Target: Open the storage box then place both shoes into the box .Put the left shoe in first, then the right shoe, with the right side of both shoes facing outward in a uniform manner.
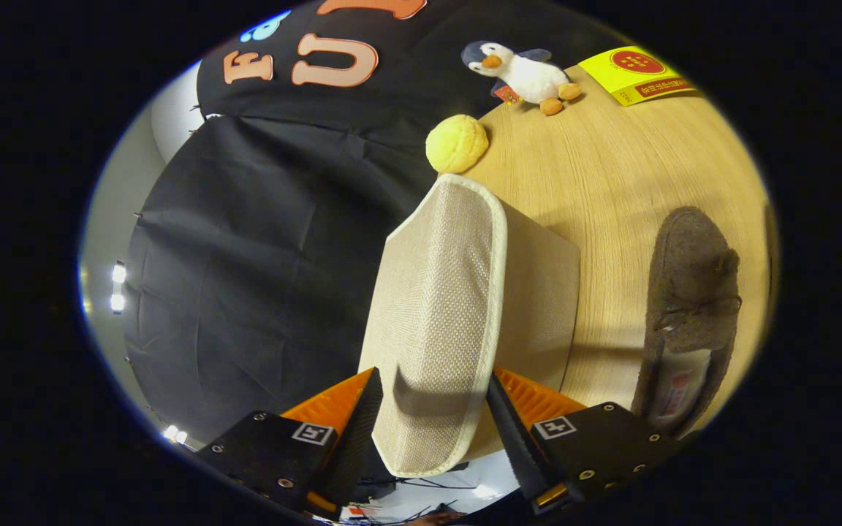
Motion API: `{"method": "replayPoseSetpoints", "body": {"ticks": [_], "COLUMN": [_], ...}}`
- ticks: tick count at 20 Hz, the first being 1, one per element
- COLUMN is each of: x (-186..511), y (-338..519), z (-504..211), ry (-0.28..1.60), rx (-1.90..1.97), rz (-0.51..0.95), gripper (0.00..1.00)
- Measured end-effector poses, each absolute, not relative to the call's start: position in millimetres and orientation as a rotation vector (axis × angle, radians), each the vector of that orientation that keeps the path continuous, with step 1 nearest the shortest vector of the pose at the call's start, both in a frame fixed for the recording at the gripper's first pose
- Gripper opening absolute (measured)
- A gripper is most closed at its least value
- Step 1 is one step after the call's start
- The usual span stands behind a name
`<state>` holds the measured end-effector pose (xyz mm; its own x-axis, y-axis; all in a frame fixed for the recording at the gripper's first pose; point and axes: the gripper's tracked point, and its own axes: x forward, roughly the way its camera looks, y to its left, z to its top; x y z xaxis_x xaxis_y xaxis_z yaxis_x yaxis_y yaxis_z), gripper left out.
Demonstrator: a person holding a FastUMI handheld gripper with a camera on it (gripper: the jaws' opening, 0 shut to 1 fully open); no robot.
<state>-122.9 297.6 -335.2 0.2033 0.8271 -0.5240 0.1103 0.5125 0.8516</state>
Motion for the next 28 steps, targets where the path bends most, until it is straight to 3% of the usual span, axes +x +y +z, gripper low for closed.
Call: {"method": "replayPoseSetpoints", "body": {"ticks": [1,8,13,18,19,21,28], "x": [-122.1,-107.3,-79.0,-76.4,-76.4,-73.8,-77.2], "y": [297.5,337.2,390.9,462.3,476.7,506.0,586.5], "z": [-325.5,-242.3,-192.9,-177.5,-179.3,-185.5,-223.2], "ry": [1.288,1.190,1.074,1.048,1.058,1.072,1.170], "rx": [0.949,1.045,1.038,0.977,0.978,0.995,0.887], "rz": [0.630,0.739,0.809,0.872,0.867,0.854,0.816], "gripper": [0.77,0.54,0.29,0.28,0.22,0.19,0.23]}}
